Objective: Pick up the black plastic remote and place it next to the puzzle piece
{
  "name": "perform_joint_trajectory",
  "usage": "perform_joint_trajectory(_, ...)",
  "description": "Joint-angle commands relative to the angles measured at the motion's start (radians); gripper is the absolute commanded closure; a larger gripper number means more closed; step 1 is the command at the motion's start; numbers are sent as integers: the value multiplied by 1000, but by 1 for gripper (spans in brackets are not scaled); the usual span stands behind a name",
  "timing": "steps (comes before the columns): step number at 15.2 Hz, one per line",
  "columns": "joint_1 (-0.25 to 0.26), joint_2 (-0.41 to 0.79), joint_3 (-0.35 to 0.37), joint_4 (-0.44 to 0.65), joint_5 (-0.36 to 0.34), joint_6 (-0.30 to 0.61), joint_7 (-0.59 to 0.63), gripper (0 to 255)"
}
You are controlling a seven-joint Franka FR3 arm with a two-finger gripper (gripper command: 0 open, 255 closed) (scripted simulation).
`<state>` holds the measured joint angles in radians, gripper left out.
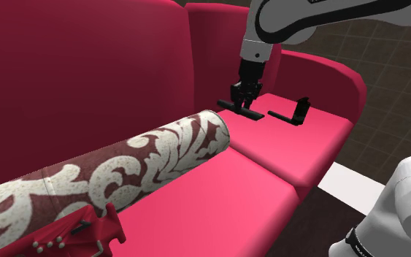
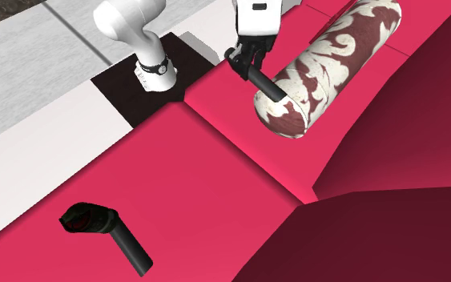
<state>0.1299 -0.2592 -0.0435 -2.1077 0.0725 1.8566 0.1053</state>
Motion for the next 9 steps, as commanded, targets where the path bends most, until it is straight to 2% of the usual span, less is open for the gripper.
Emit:
perform_joint_trajectory(1,21,-15,32,-11,8,0,51,255)
perform_joint_trajectory(9,100,-4,160,-1,39,18,245,255)
